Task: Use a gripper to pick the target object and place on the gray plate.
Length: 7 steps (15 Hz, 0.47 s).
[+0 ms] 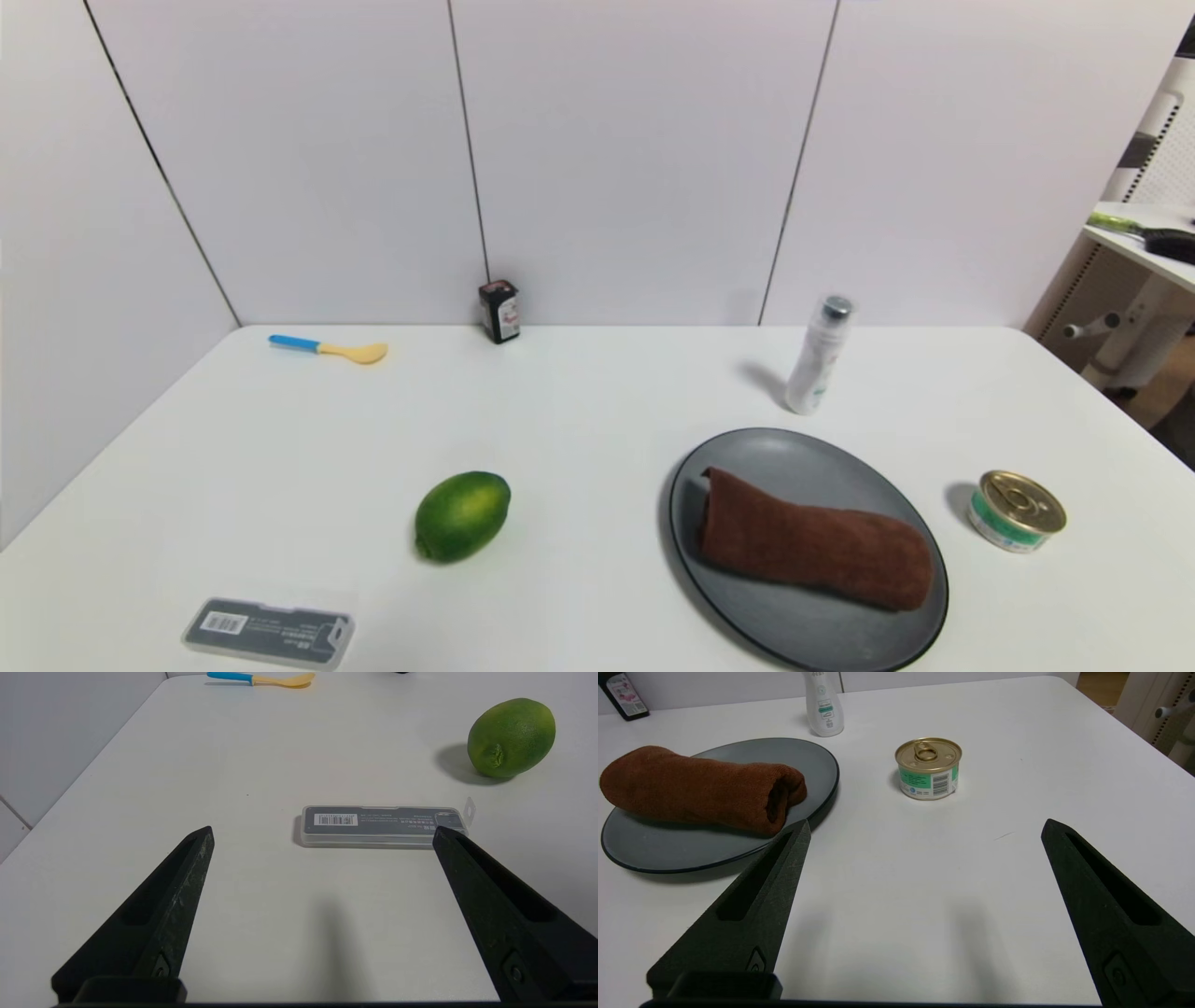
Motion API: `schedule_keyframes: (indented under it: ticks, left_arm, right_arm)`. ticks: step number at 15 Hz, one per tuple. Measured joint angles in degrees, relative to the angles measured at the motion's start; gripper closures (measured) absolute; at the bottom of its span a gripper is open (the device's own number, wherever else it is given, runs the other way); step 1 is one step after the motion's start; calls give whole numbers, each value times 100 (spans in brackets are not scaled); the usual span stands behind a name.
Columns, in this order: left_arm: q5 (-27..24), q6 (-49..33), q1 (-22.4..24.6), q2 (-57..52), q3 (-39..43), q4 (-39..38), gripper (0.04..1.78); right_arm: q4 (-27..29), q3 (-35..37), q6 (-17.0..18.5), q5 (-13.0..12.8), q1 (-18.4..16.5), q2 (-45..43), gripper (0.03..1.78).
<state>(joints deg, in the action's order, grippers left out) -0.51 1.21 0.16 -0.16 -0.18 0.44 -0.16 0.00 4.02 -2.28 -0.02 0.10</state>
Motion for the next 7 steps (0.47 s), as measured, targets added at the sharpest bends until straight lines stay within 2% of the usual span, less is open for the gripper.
schedule_keyframes:
  ticks: [7]
  left_arm:
    - [0, 0, 0, -2, 0, 0, 13]
  right_arm:
    - [150, -33, -15, -24, -2, 0, 10]
